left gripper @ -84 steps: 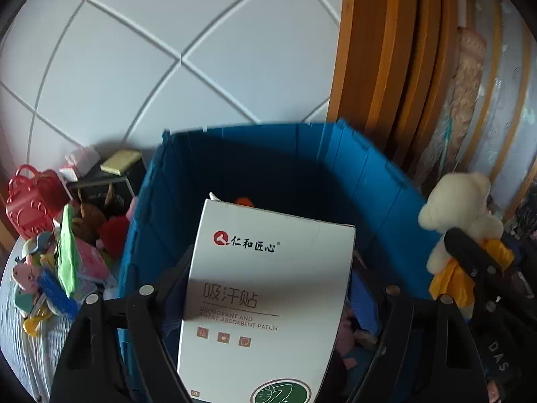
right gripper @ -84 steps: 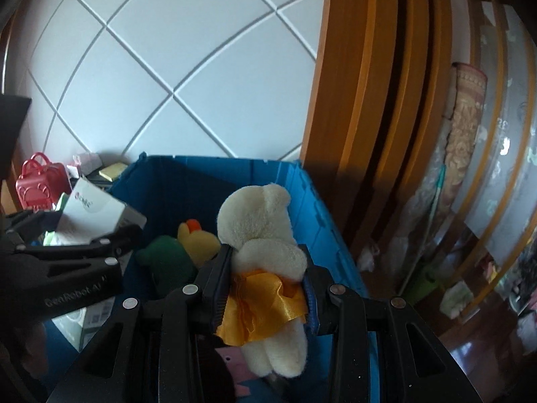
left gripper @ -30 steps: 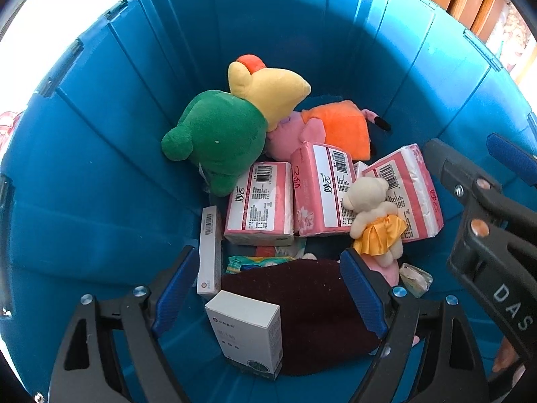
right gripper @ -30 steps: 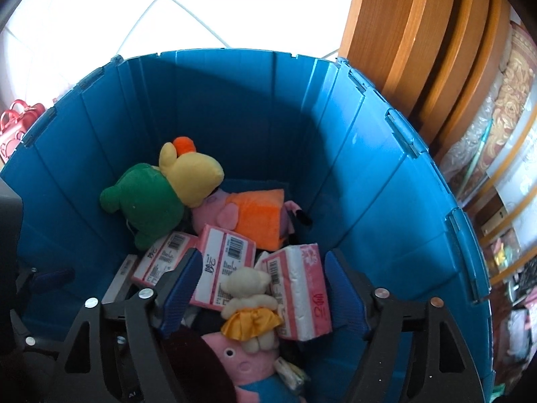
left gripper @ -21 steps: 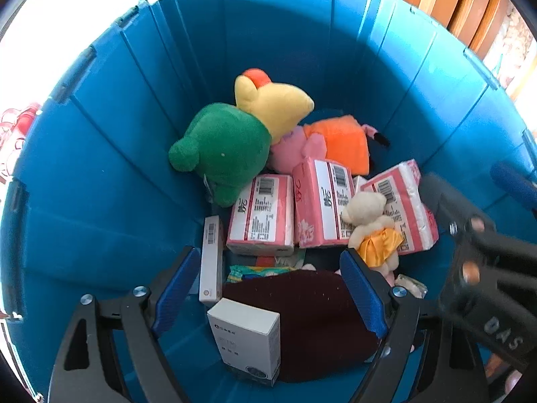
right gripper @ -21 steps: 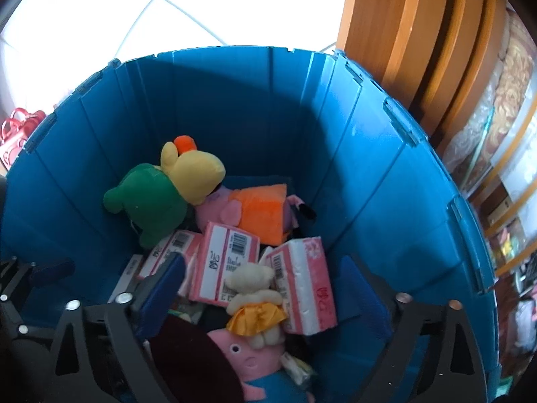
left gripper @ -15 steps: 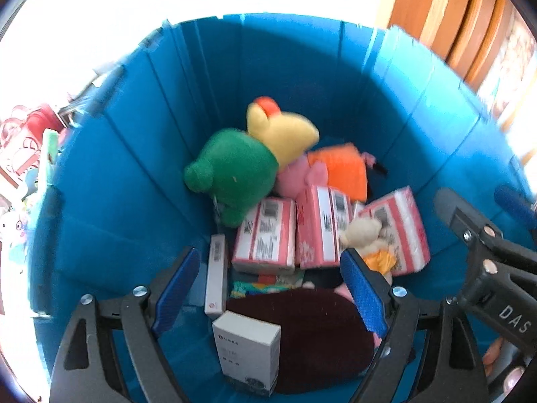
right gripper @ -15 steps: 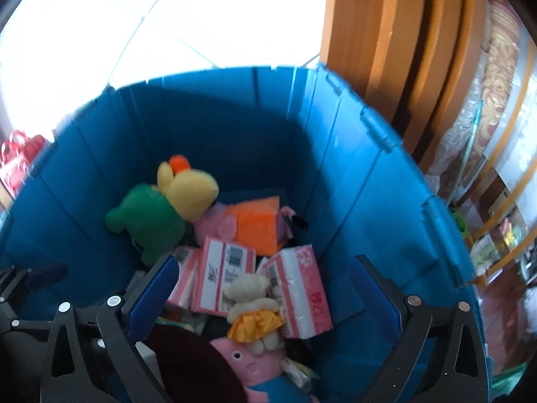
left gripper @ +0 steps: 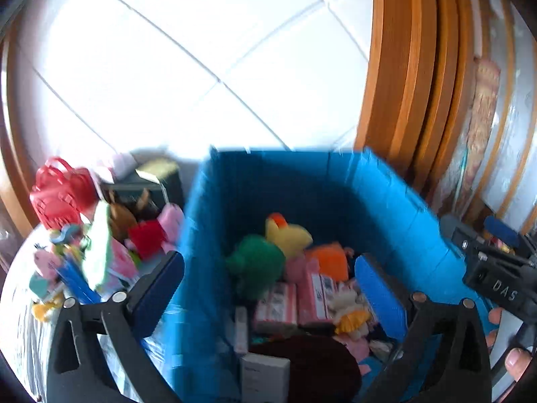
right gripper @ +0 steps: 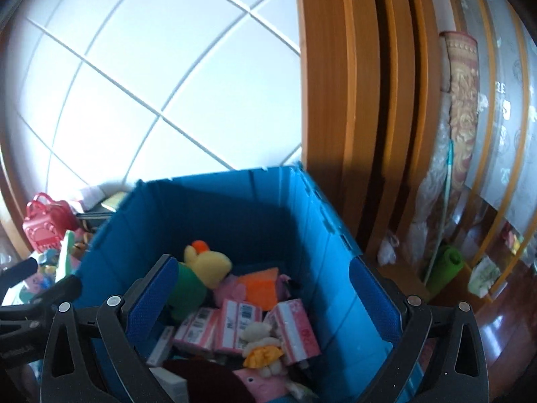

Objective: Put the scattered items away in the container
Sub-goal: 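Withdraw both tools from the crate back toward the pile, then grasp the yellow plastic toy with the left tool while the right tool grasps a white medicine box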

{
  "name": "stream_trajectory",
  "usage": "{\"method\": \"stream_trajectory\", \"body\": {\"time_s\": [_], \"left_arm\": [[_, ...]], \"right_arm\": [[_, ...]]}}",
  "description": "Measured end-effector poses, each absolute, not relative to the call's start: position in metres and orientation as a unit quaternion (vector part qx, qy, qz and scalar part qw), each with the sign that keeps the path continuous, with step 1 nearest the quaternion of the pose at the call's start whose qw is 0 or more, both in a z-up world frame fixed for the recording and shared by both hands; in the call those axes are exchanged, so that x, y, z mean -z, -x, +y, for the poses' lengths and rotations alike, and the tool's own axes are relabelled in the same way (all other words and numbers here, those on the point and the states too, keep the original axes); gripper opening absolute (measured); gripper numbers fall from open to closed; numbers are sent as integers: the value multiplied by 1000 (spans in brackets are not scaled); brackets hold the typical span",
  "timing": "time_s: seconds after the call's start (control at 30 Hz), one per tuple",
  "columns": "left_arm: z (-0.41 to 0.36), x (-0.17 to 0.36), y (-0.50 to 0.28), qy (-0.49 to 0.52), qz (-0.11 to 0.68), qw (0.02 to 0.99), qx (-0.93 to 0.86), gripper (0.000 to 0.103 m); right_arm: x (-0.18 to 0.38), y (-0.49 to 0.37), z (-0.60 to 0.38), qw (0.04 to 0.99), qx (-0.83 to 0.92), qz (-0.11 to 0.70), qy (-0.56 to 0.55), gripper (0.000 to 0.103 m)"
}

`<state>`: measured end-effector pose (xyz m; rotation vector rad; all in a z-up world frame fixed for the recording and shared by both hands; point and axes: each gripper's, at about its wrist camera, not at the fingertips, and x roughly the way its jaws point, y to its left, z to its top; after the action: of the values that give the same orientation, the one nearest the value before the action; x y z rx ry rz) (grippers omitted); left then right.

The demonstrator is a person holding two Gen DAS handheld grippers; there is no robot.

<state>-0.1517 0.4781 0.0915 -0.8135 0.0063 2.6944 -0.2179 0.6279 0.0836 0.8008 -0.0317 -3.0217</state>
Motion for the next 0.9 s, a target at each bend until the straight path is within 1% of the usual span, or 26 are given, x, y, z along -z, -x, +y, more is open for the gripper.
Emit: {"method": "stream_trajectory", "body": {"time_s": [0.2,0.43,0.67,0.8,0.9], "left_arm": [[401,-105,122,247,-38,151,-957,103],[284,-91,102,231,-66,124,-963,103],[177,-65,78,221,-51,99,-969,103],[139,-45,74,223,-39,89,-970,103],[117,-29,78,230,-38,73,-970,103]], "right_arm": [[-104,167,569,42,972,0,-229,103],[-111,102,466,48,981,6,-189,103],[-81,56,357,50,982,28,-180,103],[-57,37,311,61,982,29,-174,103],[-40,32,285,89,984,34,-154,103]]}}
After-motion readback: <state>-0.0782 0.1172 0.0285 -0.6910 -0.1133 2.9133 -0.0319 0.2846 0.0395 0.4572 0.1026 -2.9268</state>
